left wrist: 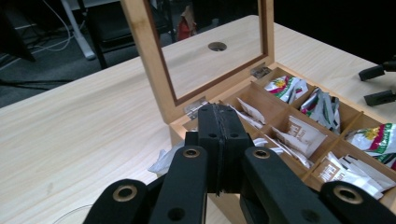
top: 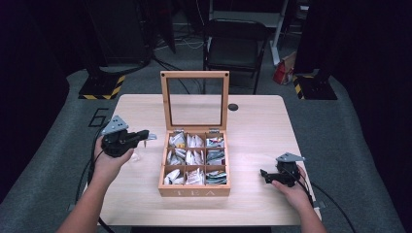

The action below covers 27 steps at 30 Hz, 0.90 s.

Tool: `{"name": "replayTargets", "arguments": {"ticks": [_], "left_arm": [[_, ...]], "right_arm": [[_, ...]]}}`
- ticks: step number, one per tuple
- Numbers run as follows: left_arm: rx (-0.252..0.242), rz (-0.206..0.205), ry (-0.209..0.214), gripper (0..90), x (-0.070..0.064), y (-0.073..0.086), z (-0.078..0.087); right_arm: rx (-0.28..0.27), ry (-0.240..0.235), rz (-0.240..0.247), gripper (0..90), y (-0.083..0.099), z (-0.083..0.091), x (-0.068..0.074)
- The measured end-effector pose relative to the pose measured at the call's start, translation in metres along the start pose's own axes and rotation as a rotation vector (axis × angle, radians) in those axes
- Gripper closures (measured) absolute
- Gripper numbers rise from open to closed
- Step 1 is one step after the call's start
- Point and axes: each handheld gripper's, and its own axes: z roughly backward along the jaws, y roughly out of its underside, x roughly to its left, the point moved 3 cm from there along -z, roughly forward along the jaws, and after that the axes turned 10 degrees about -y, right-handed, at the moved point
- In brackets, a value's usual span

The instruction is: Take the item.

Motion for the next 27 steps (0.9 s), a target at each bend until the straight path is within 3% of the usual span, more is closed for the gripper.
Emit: {"name": "replayTargets", "arguments": {"ticks": [27], "left_arm": [[-0.001, 0.057, -0.073, 89.7, 0.032, 0.01, 0.016]], "right_arm": [[-0.002, 0.0, -0.008, 11.5, 0.0, 0.0, 0.001]]}}
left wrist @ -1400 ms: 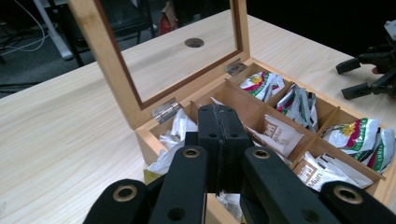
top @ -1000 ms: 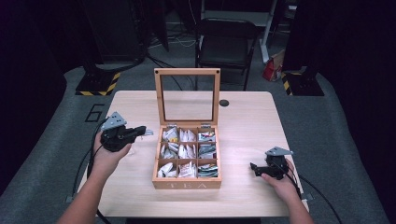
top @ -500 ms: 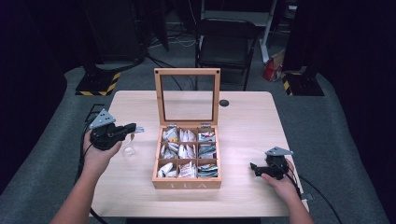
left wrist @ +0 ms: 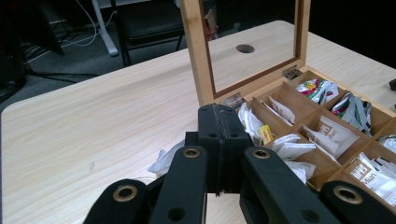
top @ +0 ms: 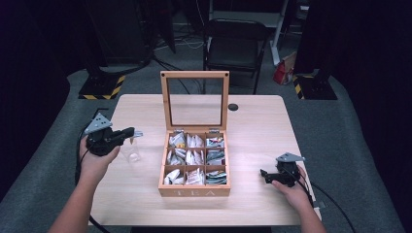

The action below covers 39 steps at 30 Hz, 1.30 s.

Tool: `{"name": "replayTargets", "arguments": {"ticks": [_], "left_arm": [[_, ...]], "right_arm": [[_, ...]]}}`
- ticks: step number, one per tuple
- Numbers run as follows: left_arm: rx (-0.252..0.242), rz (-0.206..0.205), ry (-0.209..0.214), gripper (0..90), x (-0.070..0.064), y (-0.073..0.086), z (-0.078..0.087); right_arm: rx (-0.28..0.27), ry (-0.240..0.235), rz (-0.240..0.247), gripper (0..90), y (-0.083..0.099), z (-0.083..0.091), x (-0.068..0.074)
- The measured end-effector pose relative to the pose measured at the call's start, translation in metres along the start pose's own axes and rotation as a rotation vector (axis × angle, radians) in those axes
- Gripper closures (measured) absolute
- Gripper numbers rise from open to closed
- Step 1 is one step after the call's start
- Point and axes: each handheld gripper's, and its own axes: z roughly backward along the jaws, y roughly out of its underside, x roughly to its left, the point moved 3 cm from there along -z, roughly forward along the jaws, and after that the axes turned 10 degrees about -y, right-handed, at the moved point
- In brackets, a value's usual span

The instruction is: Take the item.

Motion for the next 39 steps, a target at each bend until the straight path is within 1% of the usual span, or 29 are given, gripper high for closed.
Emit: {"name": "replayTargets", "arguments": {"ticks": [2, 4, 5, 9, 10, 11, 14, 16, 17, 18, 19, 24, 25, 28, 29, 30, 31, 36, 39], "left_arm": [[-0.001, 0.006, -0.006, 89.8, 0.002, 0.001, 0.001], [-0.002, 0.003, -0.01, 89.7, 0.005, 0.001, 0.001], [-0.002, 0.01, -0.015, 89.8, 0.006, 0.002, 0.002], [0.001, 0.01, -0.025, 89.7, 0.009, 0.003, 0.002], [0.001, 0.016, -0.027, 89.8, 0.01, 0.004, 0.002], [0.004, 0.02, -0.029, 89.8, 0.012, 0.006, 0.002], [0.01, 0.024, -0.027, 89.7, 0.013, 0.008, 0.001], [0.018, 0.023, -0.028, 89.8, 0.015, 0.011, -0.001], [0.012, 0.037, -0.034, 89.8, 0.015, 0.014, -0.003], [0.012, 0.037, -0.034, 89.7, 0.015, 0.014, -0.003], [0.024, 0.041, -0.026, 89.8, 0.016, 0.016, -0.005], [0.029, 0.044, -0.033, 89.7, 0.017, 0.02, -0.008], [0.036, 0.044, -0.033, 89.8, 0.019, 0.023, -0.01], [0.044, 0.051, -0.035, 89.8, 0.019, 0.025, -0.011], [0.045, 0.048, -0.038, 89.7, 0.02, 0.026, -0.012], [0.05, 0.054, -0.038, 89.7, 0.021, 0.029, -0.014], [0.052, 0.058, -0.04, 89.7, 0.021, 0.03, -0.015], [0.066, 0.061, -0.039, 89.7, 0.023, 0.034, -0.019], [0.074, 0.07, -0.044, 89.7, 0.024, 0.038, -0.021]], "right_arm": [[0.0, 0.0, 0.0, 11.5, 0.0, 0.0, 0.0], [0.001, 0.0, 0.003, 11.5, 0.0, 0.0, 0.0], [0.002, 0.0, 0.007, 11.5, 0.0, 0.0, -0.001], [0.0, 0.0, 0.001, 11.5, 0.0, 0.0, 0.0], [0.002, 0.001, 0.006, 11.5, 0.0, 0.0, 0.0], [0.0, 0.0, 0.0, 11.5, 0.0, 0.0, 0.0], [0.002, 0.002, 0.006, 11.5, 0.0, 0.0, 0.0], [0.0, 0.0, 0.0, 11.5, 0.0, 0.0, 0.0], [0.002, 0.0, 0.007, 11.5, 0.0, 0.0, -0.001], [0.001, 0.001, 0.007, 11.5, 0.0, 0.0, -0.001], [0.0, 0.0, 0.001, 11.5, 0.0, 0.0, 0.0], [0.0, -0.001, 0.003, 11.5, 0.0, 0.0, 0.0], [0.003, 0.001, 0.008, 11.5, 0.0, 0.0, -0.001], [0.0, -0.001, 0.003, 11.5, 0.0, 0.0, 0.0], [0.0, -0.001, 0.005, 11.5, 0.0, 0.0, 0.0], [0.0, 0.0, 0.001, 11.5, 0.0, 0.0, 0.0], [0.003, 0.0, 0.01, 11.5, 0.0, 0.0, -0.001], [0.002, 0.0, 0.008, 11.5, 0.0, 0.0, -0.001], [0.0, -0.001, 0.003, 11.5, 0.0, 0.0, 0.0]]}}
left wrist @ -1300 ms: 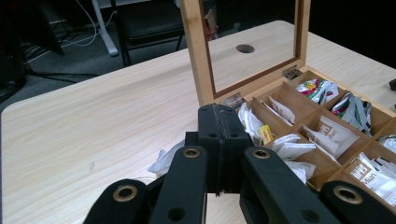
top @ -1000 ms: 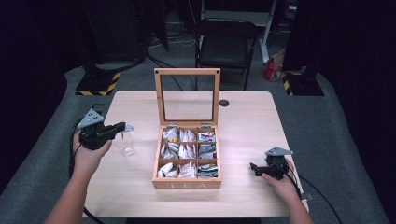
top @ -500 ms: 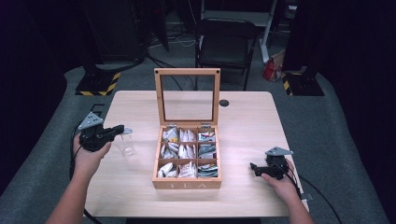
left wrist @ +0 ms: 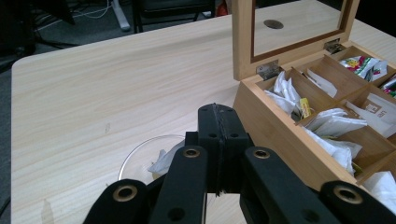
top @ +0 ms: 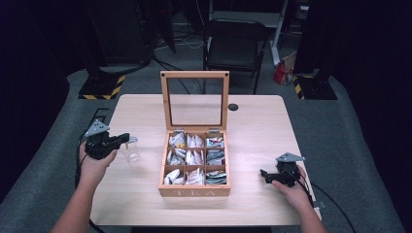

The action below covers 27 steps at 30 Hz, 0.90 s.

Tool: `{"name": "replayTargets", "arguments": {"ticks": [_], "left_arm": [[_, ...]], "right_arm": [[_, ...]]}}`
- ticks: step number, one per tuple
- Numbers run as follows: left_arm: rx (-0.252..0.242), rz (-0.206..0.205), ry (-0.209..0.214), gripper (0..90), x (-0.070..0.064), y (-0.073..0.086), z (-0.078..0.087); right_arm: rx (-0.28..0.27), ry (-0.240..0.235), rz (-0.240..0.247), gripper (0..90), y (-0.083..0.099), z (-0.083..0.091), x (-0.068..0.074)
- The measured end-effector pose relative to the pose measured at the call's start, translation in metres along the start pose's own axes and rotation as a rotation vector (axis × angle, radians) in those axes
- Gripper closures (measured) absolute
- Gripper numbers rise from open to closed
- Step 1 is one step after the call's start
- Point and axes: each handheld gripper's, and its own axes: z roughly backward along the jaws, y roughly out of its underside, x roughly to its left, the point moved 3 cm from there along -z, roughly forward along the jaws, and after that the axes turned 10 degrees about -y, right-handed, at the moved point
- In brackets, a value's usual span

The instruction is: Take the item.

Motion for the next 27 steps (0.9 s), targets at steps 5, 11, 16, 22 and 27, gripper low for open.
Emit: {"name": "replayTargets", "arguments": {"ticks": [5, 11, 16, 22, 27], "left_arm": [[0.001, 0.008, -0.002, 89.7, 0.001, 0.002, -0.001], [0.006, 0.007, -0.002, 89.7, 0.002, 0.004, -0.003], [0.015, 0.004, 0.003, 89.6, 0.001, 0.005, -0.004], [0.018, 0.01, -0.001, 89.5, 0.002, 0.007, -0.005], [0.025, 0.022, -0.003, 86.6, 0.003, 0.011, -0.006]], "right_arm": [[0.0, 0.0, 0.001, 11.5, 0.0, 0.0, 0.0], [0.003, 0.002, 0.005, 11.5, 0.0, 0.0, 0.0], [0.003, 0.001, 0.007, 11.5, 0.0, 0.0, -0.001], [0.001, 0.001, 0.004, 11.5, 0.0, 0.0, 0.0], [0.0, 0.0, 0.0, 11.5, 0.0, 0.0, 0.0]]}}
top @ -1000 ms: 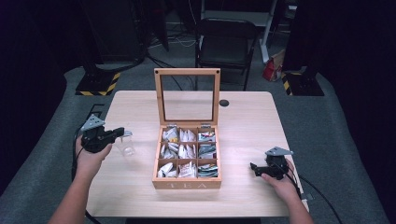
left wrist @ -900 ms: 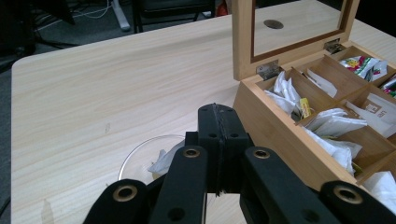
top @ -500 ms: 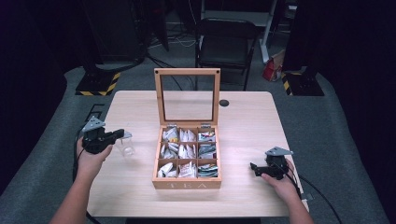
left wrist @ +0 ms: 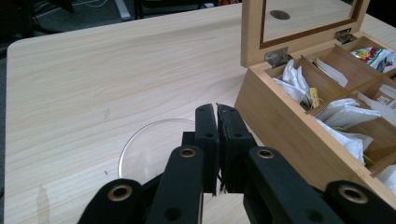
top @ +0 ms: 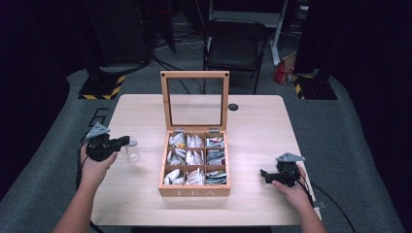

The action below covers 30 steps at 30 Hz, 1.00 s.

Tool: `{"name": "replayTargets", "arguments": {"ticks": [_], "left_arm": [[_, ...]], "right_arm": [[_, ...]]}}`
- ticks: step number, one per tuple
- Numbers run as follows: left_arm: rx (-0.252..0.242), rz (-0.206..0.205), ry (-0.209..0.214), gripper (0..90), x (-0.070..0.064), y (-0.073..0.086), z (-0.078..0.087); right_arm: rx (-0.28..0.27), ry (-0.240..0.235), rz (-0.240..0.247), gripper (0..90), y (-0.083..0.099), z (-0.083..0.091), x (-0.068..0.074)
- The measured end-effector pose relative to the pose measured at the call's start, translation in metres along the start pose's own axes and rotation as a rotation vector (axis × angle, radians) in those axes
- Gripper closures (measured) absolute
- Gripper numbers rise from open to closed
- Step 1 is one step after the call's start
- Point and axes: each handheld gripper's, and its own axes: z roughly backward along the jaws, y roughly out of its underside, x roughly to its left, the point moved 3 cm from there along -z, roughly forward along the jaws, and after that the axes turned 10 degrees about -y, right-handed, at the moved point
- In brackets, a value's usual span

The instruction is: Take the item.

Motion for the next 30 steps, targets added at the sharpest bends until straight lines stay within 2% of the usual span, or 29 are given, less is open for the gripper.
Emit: {"name": "replayTargets", "arguments": {"ticks": [12, 21, 22, 26, 30], "left_arm": [[0.007, 0.009, -0.014, 83.1, 0.004, 0.0, 0.0], [0.006, 0.028, -0.004, 71.2, 0.001, -0.002, 0.002], [0.004, 0.03, -0.003, 71.2, 0.0, -0.003, 0.002], [0.015, 0.025, 0.014, 59.7, -0.005, -0.006, 0.002], [0.006, 0.016, 0.022, 55.1, -0.013, -0.008, 0.001]], "right_arm": [[0.001, 0.0, 0.002, 11.5, 0.0, 0.0, 0.0], [0.003, 0.001, 0.007, 11.5, 0.0, 0.0, -0.001], [0.003, 0.001, 0.007, 11.5, 0.0, 0.0, -0.001], [0.001, 0.0, 0.002, 11.5, 0.0, 0.0, 0.0], [0.002, 0.001, 0.004, 11.5, 0.0, 0.0, 0.0]]}}
